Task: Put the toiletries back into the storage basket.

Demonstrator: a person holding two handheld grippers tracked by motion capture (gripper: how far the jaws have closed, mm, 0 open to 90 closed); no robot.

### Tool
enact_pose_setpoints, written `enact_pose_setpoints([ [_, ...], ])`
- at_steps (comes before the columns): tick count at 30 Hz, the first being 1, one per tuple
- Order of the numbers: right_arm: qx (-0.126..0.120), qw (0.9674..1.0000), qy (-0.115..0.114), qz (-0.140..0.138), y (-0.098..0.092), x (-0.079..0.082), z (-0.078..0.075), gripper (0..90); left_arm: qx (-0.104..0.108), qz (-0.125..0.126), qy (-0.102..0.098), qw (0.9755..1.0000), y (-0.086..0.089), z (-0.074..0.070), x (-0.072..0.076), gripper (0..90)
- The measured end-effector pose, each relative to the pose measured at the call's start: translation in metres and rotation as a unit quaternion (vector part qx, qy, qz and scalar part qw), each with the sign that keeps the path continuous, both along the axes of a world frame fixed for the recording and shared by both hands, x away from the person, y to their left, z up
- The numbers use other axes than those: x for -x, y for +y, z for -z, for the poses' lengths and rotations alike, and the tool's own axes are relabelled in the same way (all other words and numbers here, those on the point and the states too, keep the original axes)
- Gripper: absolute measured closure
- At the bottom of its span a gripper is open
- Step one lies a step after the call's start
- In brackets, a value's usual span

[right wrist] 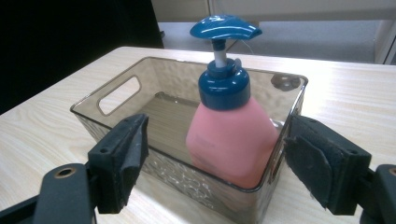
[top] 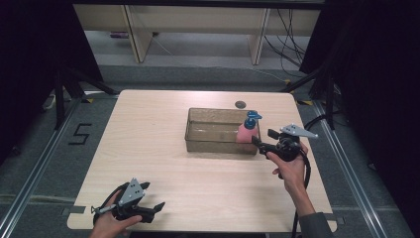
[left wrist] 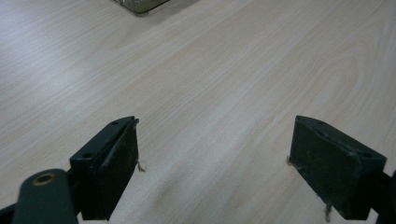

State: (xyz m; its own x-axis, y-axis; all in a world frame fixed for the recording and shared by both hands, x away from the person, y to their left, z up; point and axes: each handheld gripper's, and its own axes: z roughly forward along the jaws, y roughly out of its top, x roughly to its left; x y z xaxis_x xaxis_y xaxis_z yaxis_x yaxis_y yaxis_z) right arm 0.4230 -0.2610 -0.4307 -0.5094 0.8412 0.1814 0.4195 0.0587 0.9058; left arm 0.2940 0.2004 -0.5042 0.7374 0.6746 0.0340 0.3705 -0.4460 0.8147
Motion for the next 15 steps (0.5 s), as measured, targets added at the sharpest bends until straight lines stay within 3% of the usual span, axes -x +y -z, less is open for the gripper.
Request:
enact_pose_setpoints([
  [5, -0.010, 0.9999, 0.009, 0.000, 0.003, 0.006, -0.002, 21.6, -0.001, 0.001, -0.001, 1.0000, 0.000, 0.000, 0.000, 15.2],
  [7, -0.001, 1.0000, -0.005, -0.005, 0.003, 0.007, -0.003, 21.3, -0.005, 0.000, -0.002, 1.0000, 0.000, 0.000, 0.000, 15.2],
  [15, -0.006, 0.9998, -0.003, -0.020, 0.007, 0.014, -0.002, 21.3, -0.001, -0.001, -0.004, 1.0000, 0.000, -0.001, 0.000, 15.2],
])
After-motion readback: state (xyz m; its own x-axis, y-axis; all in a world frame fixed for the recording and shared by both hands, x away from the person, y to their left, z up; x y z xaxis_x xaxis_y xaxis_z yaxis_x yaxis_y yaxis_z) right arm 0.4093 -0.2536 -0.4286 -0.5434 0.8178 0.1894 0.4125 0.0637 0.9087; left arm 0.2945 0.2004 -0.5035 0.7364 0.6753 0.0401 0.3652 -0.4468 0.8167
